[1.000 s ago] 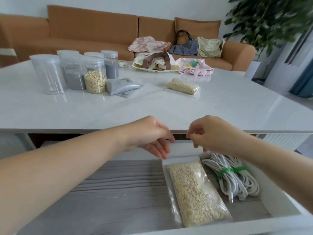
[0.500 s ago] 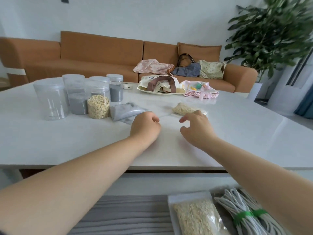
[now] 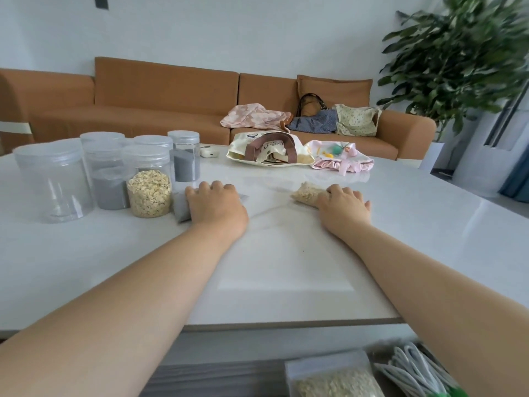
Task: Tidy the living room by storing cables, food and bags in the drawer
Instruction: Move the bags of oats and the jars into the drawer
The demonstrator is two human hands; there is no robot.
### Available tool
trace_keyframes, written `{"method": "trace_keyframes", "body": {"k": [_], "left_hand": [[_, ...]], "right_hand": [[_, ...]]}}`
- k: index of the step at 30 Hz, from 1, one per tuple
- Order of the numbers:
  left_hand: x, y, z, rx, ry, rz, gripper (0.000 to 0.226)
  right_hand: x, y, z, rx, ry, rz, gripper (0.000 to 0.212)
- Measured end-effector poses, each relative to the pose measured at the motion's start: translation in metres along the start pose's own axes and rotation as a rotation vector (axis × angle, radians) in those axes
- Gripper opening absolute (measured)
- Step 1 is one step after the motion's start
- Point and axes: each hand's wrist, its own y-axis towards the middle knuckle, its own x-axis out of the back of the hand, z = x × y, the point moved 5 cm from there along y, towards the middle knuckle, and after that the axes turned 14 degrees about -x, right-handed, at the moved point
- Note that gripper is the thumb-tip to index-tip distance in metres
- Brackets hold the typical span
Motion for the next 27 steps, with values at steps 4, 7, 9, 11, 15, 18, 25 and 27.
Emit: {"method": "trace_keyframes", "body": {"k": [4,7,9,11,15,18,25,27], "left_hand": [[0.008,-0.006,-0.008,-0.147,-0.004,-0.037,0.037],[0.017,-0.012,-0.011,-0.224,-0.305,-0.200,0.037],[0.024,-0.016,-0.009,-0.208,-0.584,-0.349,0.037],[0.032,-0.019,-0.005,-0.154,-0.656,-0.481,0.035],[0.027,-0.017,-0.010,-0.180,-0.412,-0.363,0.034],[0.011,-0.019,-0.010,-0.118,-0.495,-0.081,0.036],[0.021,-0.039,0.003,-0.023,-0.630,-0.013,0.035],[0.023,-0.045,0.006,-0.028,-0.671,0.109,0.038]], "right_hand": [[0.006,-0.003,-0.002,0.008,0.127,-0.038,0.027],[0.008,-0.006,-0.003,0.004,0.238,-0.008,0.020],[0.009,-0.010,-0.005,0.002,0.281,0.037,0.016],[0.010,-0.014,-0.007,0.006,0.272,0.059,0.017],[0.011,-0.020,-0.007,0.028,0.160,0.029,0.034],[0.010,-0.023,-0.006,-0.042,0.123,0.117,0.029],[0.028,-0.041,-0.019,-0.074,0.086,0.511,0.040],[0.031,-0.047,-0.025,-0.035,0.044,0.542,0.046]]}}
